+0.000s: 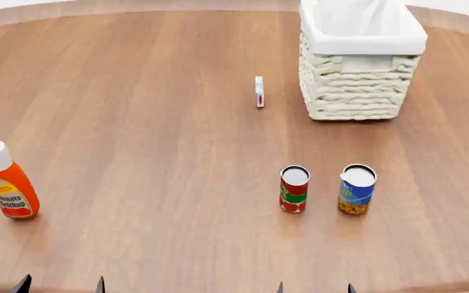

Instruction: Pick up the cream cheese box, and put it in the basket.

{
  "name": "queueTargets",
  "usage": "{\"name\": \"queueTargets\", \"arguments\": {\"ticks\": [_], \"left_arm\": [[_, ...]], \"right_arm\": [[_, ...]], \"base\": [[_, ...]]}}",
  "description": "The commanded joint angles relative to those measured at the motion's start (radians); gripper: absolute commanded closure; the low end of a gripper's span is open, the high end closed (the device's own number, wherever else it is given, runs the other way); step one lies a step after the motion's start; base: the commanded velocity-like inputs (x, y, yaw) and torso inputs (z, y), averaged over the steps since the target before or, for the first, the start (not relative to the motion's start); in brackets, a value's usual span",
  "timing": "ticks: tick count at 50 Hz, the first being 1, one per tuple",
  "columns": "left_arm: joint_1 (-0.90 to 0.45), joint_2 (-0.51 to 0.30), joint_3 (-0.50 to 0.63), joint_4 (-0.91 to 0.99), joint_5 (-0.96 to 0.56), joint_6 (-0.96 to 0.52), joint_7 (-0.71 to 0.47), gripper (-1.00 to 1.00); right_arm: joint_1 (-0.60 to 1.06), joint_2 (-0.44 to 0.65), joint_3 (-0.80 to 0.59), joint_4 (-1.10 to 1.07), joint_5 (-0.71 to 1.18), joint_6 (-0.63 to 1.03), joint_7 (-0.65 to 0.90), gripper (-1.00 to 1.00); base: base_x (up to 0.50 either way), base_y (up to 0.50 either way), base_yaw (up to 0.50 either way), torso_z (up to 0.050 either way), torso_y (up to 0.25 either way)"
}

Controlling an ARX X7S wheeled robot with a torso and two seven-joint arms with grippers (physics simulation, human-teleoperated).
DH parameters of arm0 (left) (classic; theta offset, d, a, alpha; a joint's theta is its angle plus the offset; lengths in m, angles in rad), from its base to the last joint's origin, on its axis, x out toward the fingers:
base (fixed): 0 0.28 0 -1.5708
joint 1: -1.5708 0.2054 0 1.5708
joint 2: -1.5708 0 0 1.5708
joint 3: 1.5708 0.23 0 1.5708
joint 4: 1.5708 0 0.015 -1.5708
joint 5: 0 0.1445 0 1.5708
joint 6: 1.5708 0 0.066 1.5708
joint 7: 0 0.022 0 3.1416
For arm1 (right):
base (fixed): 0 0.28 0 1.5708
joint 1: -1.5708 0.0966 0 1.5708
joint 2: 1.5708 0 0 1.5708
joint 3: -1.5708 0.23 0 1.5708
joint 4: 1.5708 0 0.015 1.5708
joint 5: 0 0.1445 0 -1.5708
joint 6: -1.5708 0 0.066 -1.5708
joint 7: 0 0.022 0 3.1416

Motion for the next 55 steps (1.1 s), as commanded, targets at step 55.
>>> {"name": "queueTargets", "arguments": {"ticks": [55], "left_arm": [[0.384, -0.128, 0.116, 0.553, 0.183, 0.038, -0.308, -1.00]], "right_arm": [[-0.370, 0.127, -0.040, -0.616, 0.057, 0.048, 0.206, -1.00]], "base": [[0.01, 0.00, 0.00, 0.000, 0.000]]}}
